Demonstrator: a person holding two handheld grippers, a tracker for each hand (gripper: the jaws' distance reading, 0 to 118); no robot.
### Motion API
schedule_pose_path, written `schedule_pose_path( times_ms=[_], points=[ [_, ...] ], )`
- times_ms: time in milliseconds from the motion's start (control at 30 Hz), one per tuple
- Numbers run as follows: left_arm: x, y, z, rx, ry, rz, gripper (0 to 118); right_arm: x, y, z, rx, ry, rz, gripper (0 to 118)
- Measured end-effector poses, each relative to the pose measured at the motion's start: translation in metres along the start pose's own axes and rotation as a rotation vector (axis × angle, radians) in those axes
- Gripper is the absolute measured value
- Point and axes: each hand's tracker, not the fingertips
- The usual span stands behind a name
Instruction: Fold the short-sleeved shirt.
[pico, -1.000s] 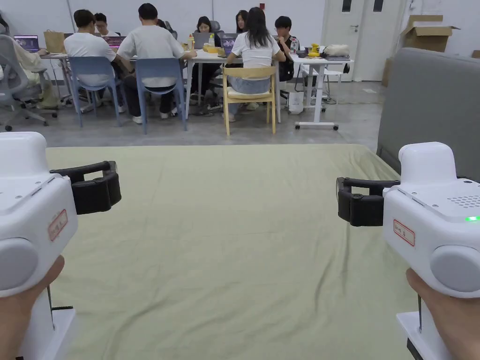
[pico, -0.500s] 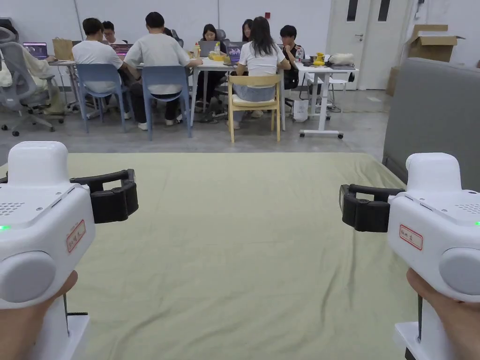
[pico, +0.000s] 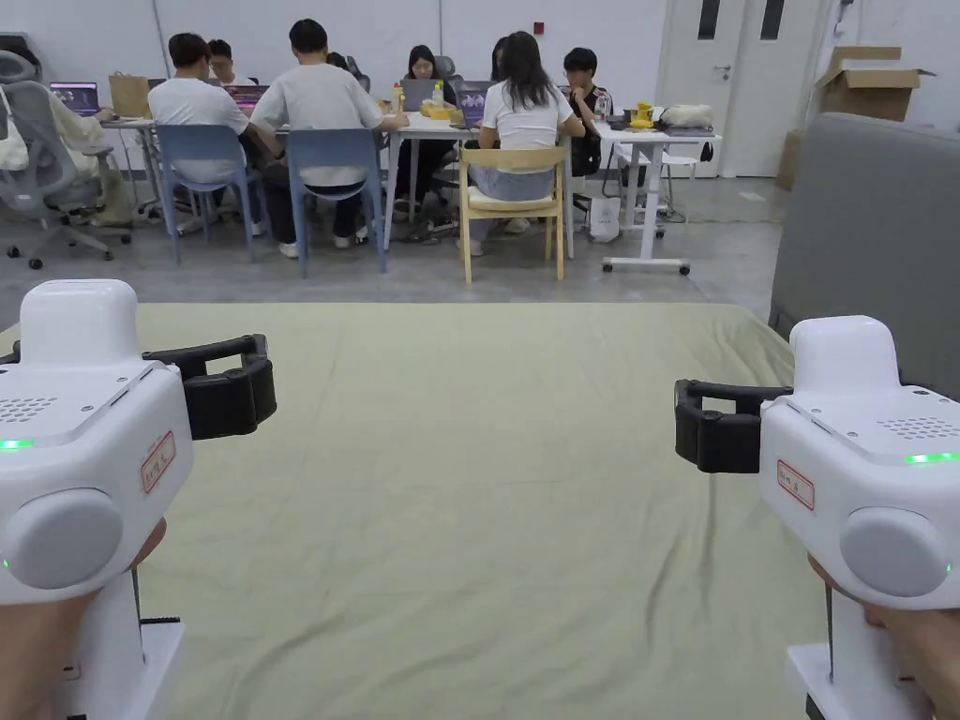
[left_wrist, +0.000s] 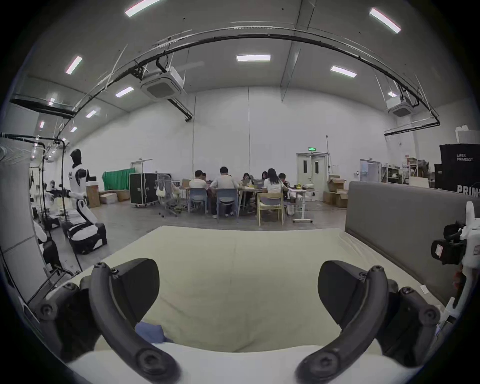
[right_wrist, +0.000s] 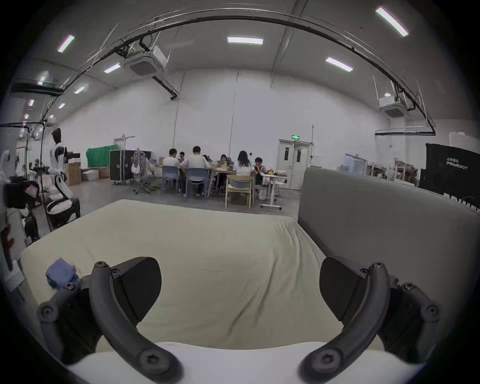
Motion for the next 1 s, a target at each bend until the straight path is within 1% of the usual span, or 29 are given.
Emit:
schedule_pose_path(
  times_ms=[100, 200, 300, 433, 633, 800, 867, 900, 967, 1000],
  points=[
    [-0.001, -0.003, -0.003, -0.013, -0.002, 0.015, 118, -0.004, 0.002, 0.001, -0.010, -0.029, -0.001, 118],
    [-0.001, -0.005, -0.003, -0.022, -0.003, 0.009, 118, -0.003, 0.001, 0.003, 0.011, -0.024, -0.004, 118],
    [0.001, -0.004, -0.003, -0.018, -0.001, -0.011, 118, -0.001, 0.002, 0.004, 0.009, 0.012, -0.006, 118],
    [0.001, -0.002, -0.003, -0.005, 0.006, -0.019, 118, 0.001, 0.002, 0.004, 0.015, -0.001, -0.032, 118],
    [0.001, -0.001, -0.004, -0.003, 0.004, -0.021, 118, 0.004, 0.007, 0.008, 0.030, 0.068, -0.054, 118],
    [0.003, -0.001, -0.003, -0.006, 0.001, -0.023, 118, 0.004, 0.013, 0.011, 0.024, 0.094, -0.067, 118],
    [0.004, 0.000, -0.003, -0.007, -0.002, -0.026, 118, 0.001, 0.016, 0.013, 0.025, 0.070, -0.082, 118],
    [0.004, 0.000, -0.002, -0.008, -0.002, -0.028, 118, 0.000, 0.018, 0.014, 0.014, 0.029, -0.088, 118],
    [0.004, 0.000, -0.002, -0.006, -0.001, -0.025, 118, -0.002, 0.021, 0.013, 0.000, -0.025, -0.073, 118],
    [0.004, 0.000, -0.001, -0.008, -0.004, -0.021, 118, -0.003, 0.021, 0.013, 0.000, -0.033, -0.065, 118]
  ],
)
